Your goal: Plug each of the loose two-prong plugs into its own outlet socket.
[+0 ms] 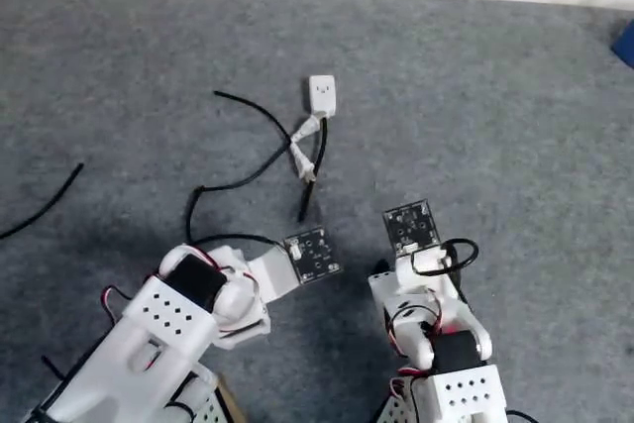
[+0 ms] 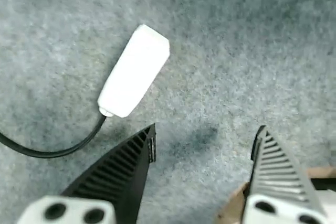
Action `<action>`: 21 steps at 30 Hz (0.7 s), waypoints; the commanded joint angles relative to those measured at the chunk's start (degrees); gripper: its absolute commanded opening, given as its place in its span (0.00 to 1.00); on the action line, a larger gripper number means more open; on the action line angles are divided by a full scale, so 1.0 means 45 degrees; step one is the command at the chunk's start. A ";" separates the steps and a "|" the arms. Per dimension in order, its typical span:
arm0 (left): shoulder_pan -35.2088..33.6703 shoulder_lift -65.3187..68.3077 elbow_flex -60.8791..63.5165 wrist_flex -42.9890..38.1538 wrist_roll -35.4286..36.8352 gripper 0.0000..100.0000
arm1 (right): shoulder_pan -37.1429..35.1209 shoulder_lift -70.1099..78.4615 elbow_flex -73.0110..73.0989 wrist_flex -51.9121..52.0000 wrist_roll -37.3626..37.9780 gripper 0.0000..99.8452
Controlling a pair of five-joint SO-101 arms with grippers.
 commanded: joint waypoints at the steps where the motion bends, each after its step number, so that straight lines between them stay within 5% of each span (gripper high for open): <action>1: 0.0147 -0.0049 0.0107 -0.0645 -0.0078 0.30 | 0.0068 0.0127 -0.0068 -0.0049 0.0117 0.36; 10: 0.0107 0.0908 -0.0049 -0.1524 0.0000 0.30 | 0.0068 0.1553 -0.1006 0.0361 0.0117 0.36; 21: -0.0830 0.8215 -0.4425 -0.3282 0.0742 0.30 | 0.0068 0.2178 -0.1065 0.0029 0.0137 0.36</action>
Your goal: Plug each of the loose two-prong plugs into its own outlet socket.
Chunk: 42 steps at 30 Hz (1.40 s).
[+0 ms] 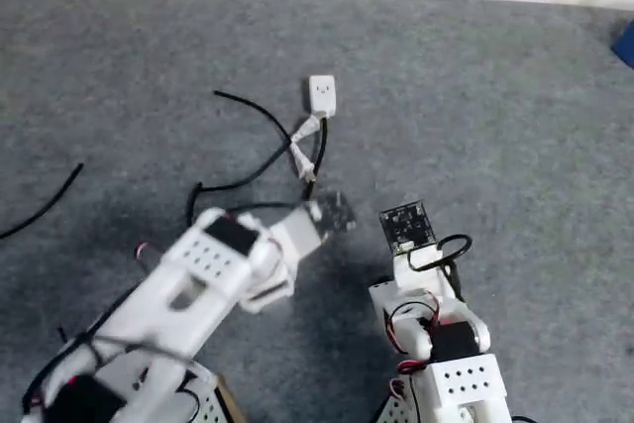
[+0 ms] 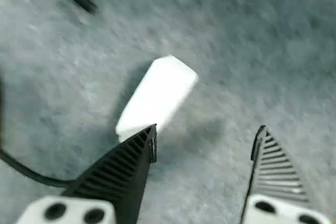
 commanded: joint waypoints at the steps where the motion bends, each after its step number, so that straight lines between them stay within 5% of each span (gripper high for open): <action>1: -0.0752 0.2393 -0.2198 -0.0293 0.0039 0.30 | 0.0068 0.0068 -0.0635 -0.0225 0.0137 0.36; 11: -0.1729 0.5949 -0.4405 -0.0293 -0.0606 0.30 | 0.0068 0.0088 -0.0635 -0.0244 0.0176 0.36; 24: -0.2022 0.3487 -0.2061 0.0821 -0.1387 0.13 | 0.0068 0.0147 -0.0596 -0.0479 0.0176 0.36; 31: -0.4425 0.2882 -0.4425 0.0977 -0.0527 0.29 | 0.0068 0.0147 -0.0576 -0.0479 0.0176 0.36; 42: -0.4757 0.5480 -0.7101 0.1875 -0.0488 0.27 | 0.0068 0.0147 -0.0576 -0.0479 0.0176 0.36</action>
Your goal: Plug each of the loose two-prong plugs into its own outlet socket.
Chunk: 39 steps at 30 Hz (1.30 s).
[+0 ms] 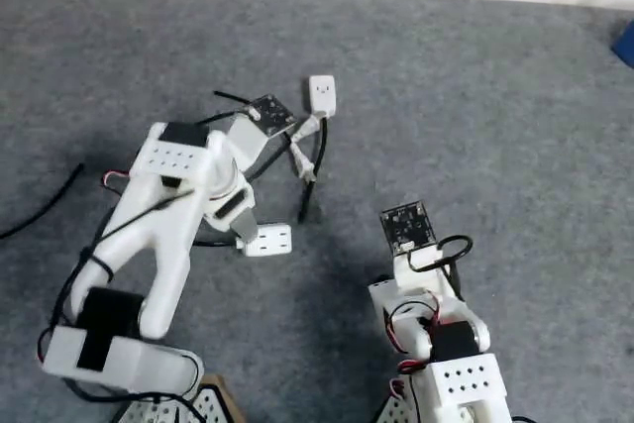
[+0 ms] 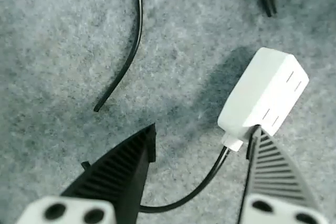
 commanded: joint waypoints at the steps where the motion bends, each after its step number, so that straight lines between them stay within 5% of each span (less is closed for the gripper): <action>1: -0.0029 0.0791 -0.0850 0.0098 0.0137 0.27 | 0.0049 0.0068 -0.0576 -0.0225 0.0098 0.36; 17: 0.0459 0.2979 0.0987 -0.0899 -0.0879 0.22 | 0.0049 0.0068 -0.0576 -0.0225 0.0098 0.36; 31: 0.5499 -0.0264 0.3761 -0.0879 0.1387 0.22 | 0.0029 0.0068 -0.0576 -0.0244 0.0098 0.36; 39: 0.3624 0.0694 0.0947 0.0059 0.1426 0.22 | 0.0029 0.0068 -0.0576 -0.0225 0.0098 0.36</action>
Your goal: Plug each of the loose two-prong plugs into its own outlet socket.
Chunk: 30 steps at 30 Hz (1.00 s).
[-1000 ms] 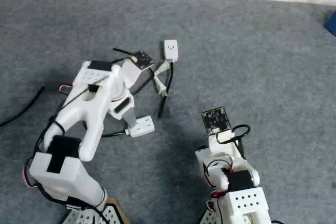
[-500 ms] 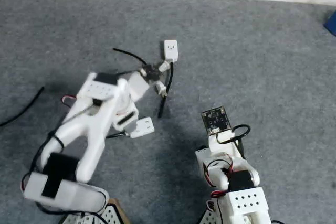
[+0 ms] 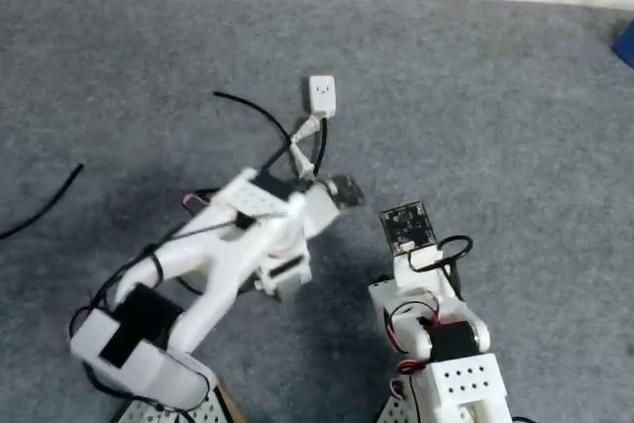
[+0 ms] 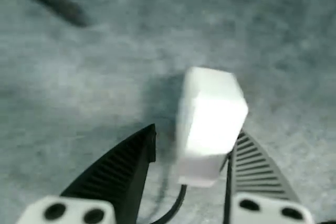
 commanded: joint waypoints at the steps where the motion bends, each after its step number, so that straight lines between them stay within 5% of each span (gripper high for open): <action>1: -0.1065 0.0264 -0.1885 0.0840 0.0020 0.22 | 0.0049 0.0049 -0.0576 -0.0225 0.0098 0.36; 11: -0.3663 0.2315 -0.7023 0.3341 -0.1192 0.22 | -0.0225 0.0049 -0.0537 -0.0225 0.0098 0.36; 22: -0.3858 0.4269 -0.7101 0.2735 -0.1172 0.22 | -0.0225 0.0049 -0.0537 -0.0225 0.0098 0.36; 27: -0.5070 0.3292 -0.6398 0.2872 -0.1289 0.22 | -0.0225 0.0049 -0.0537 -0.0205 0.0098 0.36; 30: -0.6379 0.2589 -0.4855 0.2559 -0.2794 0.21 | -0.0225 0.0049 -0.0537 -0.0205 0.0098 0.36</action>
